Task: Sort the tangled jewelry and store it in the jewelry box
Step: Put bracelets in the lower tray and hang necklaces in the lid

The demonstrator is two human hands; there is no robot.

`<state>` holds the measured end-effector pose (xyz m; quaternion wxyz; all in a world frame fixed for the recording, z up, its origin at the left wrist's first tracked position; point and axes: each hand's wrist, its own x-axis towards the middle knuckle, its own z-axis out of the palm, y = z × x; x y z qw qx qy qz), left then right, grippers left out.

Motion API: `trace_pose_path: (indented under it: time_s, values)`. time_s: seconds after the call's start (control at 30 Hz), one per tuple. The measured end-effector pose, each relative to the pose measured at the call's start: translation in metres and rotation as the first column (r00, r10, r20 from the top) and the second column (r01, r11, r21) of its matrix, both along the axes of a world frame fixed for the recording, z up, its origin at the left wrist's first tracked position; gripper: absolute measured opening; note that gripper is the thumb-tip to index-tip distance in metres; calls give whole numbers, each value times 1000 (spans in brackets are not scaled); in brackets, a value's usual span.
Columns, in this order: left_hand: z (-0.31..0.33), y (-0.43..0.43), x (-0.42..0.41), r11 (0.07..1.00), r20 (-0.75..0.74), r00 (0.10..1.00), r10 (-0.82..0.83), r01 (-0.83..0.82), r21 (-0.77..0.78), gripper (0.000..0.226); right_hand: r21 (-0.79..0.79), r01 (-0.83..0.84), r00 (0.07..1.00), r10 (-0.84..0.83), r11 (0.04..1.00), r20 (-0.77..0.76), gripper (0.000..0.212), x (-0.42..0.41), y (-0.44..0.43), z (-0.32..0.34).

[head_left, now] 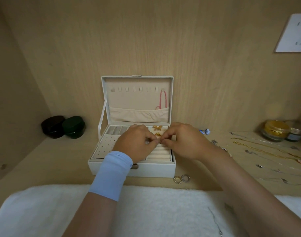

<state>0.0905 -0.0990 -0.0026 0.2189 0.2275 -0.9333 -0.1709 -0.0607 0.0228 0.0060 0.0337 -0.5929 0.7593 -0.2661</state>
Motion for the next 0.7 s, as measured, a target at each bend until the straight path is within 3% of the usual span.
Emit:
trace_pose_path:
  time_s: [0.13,0.2,0.27,0.33,0.4,0.57,0.7]
  values:
    - [5,10,1,998,-21,1000,16,-18,-66,20,18,52,997,-52,999,51,12,-7,24,17]
    - [8,21,-2,998,-92,996,-19,13,-69,17,212,24,995,-44,977,89,11,-10,39,26]
    - [8,32,-6,995,-130,989,-76,67,-73,12,448,-50,994,2,893,106,9,-10,49,23]
    - [5,42,-11,990,-125,984,-125,116,-75,9,549,-91,993,34,831,112,24,-8,52,10]
    - [-1,48,-16,988,-103,984,-144,138,-69,9,547,-98,992,37,831,122,30,-9,51,2]
    - [-10,54,-20,984,-99,979,-178,175,-38,11,545,-107,990,37,832,137,20,-13,51,1]
    - [-9,53,-20,985,-134,976,-171,174,9,10,450,-108,965,-16,887,262,10,-21,56,8]
